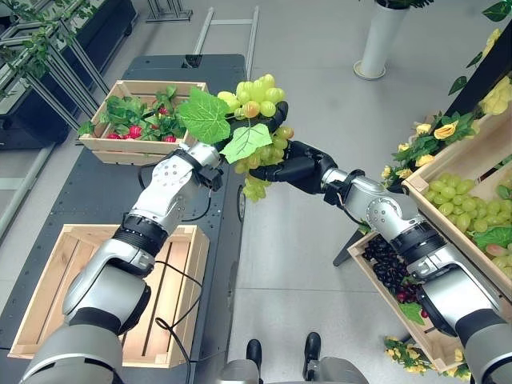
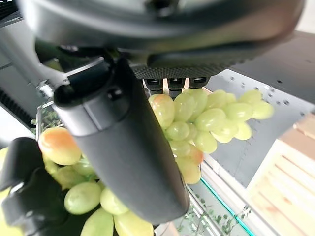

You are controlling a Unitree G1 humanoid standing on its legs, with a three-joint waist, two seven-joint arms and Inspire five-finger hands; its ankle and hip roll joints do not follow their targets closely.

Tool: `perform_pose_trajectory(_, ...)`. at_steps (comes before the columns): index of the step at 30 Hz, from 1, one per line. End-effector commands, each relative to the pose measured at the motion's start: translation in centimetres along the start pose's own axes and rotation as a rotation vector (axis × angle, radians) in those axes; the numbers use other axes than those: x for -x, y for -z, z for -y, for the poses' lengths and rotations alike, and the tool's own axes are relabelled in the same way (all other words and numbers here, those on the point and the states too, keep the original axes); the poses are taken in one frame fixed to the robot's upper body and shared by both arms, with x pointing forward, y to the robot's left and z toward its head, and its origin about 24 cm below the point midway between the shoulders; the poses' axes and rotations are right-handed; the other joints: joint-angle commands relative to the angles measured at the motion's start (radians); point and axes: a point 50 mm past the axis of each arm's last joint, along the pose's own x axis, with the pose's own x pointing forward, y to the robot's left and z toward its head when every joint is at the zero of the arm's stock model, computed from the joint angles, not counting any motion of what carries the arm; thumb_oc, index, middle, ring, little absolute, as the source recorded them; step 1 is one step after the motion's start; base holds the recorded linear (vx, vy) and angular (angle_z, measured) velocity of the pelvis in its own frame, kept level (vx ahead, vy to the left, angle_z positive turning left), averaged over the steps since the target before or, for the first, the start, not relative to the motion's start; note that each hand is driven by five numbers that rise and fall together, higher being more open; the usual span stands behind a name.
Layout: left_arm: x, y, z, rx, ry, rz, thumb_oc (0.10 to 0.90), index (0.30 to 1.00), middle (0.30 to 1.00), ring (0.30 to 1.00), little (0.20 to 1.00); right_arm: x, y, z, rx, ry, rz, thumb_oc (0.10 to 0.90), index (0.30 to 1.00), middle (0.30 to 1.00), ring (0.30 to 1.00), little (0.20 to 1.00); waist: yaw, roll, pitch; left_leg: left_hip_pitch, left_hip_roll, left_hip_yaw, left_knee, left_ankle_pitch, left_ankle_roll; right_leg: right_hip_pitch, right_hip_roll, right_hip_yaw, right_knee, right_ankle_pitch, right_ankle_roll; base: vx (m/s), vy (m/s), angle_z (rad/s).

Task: Pick up the fruits from the basket on one side to the basket on the other side

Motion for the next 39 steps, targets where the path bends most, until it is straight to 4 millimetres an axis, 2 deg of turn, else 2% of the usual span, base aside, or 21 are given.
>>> perform_pose_trajectory(1,-2.8,-3.2,2.6,0.098,0.085,0.189,0.400,0.300,0.300,0.300,0.300,-2.2,0.0,-2.3,-0.183,-0.069,0.093,0.800,0.900,0.900,0.900,0.900,0.005,-0.029,-0.288,-0.036,-0.092,-0.007,-0.001,-0.053,0.028,0.031,-0.006,0.030,0.001,-0.065,0.005,0.00,0.000,0.00)
perform_pose_trajectory(5,-2.9,-3.0,3.5,0.094,0.125,0.172,0.400,0.300,0.300,0.300,0.300,-2.4,-0.6,-2.8,-0.205,-0.097,0.154,0.800,0.900,0.900,0.900,0.900,0.010,-0.029,-0.288,-0.035,-0.093,-0.011,-0.001,-0.054,0.030,0.033,-0.005,0.030,0.001,-0.065,0.005,0.00,0.000,0.00)
perform_pose_trajectory(9,-2.9,-2.4,3.4,0.137,0.114,0.144,0.400,0.300,0.300,0.300,0.300,-2.5,-1.5,-3.8,-0.211,-0.159,0.213,0.800,0.900,0.900,0.900,0.900,0.013,-0.028,-0.290,-0.031,-0.093,-0.013,-0.001,-0.057,0.031,0.035,-0.005,0.029,0.001,-0.067,0.005,0.00,0.000,0.00)
perform_pose_trajectory(14,-2.6,-0.2,4.0,0.214,0.114,0.095,0.400,0.300,0.300,0.300,0.300,-2.4,-3.1,-5.3,-0.215,-0.262,0.360,0.800,0.900,0.900,0.900,0.900,0.014,-0.029,-0.293,-0.029,-0.094,-0.018,-0.001,-0.059,0.034,0.037,-0.004,0.034,0.001,-0.066,0.007,0.00,0.000,0.00)
perform_pose_trajectory(18,-2.4,0.7,3.9,0.257,0.092,0.084,0.400,0.300,0.300,0.300,0.300,-2.3,-3.6,-5.2,-0.274,-0.264,0.419,0.800,0.900,0.900,0.900,0.900,0.014,-0.030,-0.298,-0.026,-0.094,-0.017,-0.001,-0.060,0.035,0.038,-0.003,0.036,0.001,-0.066,0.007,0.00,0.000,0.00)
perform_pose_trajectory(20,-2.3,0.9,3.8,0.261,0.081,0.080,0.400,0.300,0.300,0.300,0.300,-2.2,-3.7,-5.0,-0.294,-0.252,0.442,0.400,0.300,0.300,0.300,0.300,0.014,-0.029,-0.298,-0.025,-0.093,-0.015,-0.001,-0.060,0.035,0.039,-0.004,0.036,0.001,-0.065,0.008,0.00,0.000,0.00)
perform_pose_trajectory(35,-1.7,2.9,2.4,0.288,-0.069,0.015,0.400,0.300,0.300,0.300,0.300,-2.1,-3.6,-3.9,-0.324,-0.175,0.481,0.400,0.300,0.300,0.300,0.300,0.004,-0.025,-0.294,-0.019,-0.091,-0.010,-0.001,-0.064,0.035,0.042,-0.004,0.042,0.001,-0.065,0.008,0.00,0.000,0.00)
perform_pose_trajectory(36,-1.6,3.1,2.2,0.287,-0.079,0.000,0.456,0.385,0.385,0.385,0.385,-2.0,-3.6,-3.7,-0.329,-0.166,0.483,0.400,0.300,0.300,0.300,0.300,0.004,-0.025,-0.294,-0.018,-0.091,-0.010,-0.001,-0.065,0.035,0.042,-0.005,0.042,0.001,-0.066,0.009,0.00,0.000,0.00)
perform_pose_trajectory(37,-1.6,3.1,2.1,0.288,-0.079,-0.002,0.488,0.432,0.432,0.432,0.432,-2.0,-3.6,-3.7,-0.329,-0.166,0.482,0.400,0.300,0.300,0.300,0.300,0.004,-0.025,-0.295,-0.018,-0.091,-0.010,-0.001,-0.065,0.035,0.042,-0.005,0.042,0.001,-0.066,0.009,0.00,0.000,0.00)
perform_pose_trajectory(38,-1.5,3.3,2.2,0.291,-0.075,-0.016,0.585,0.578,0.578,0.578,0.578,-1.9,-3.6,-3.6,-0.331,-0.162,0.485,0.400,0.300,0.300,0.300,0.300,0.004,-0.025,-0.295,-0.018,-0.091,-0.011,-0.001,-0.065,0.035,0.041,-0.005,0.042,0.001,-0.066,0.009,0.00,0.000,0.00)
perform_pose_trajectory(39,-1.3,3.7,2.2,0.282,-0.080,-0.037,0.800,0.900,0.900,0.900,0.900,-1.9,-3.6,-3.4,-0.331,-0.159,0.490,0.400,0.300,0.300,0.300,0.300,0.004,-0.024,-0.295,-0.019,-0.090,-0.009,-0.001,-0.065,0.035,0.040,-0.005,0.042,0.001,-0.065,0.010,0.00,0.000,0.00)
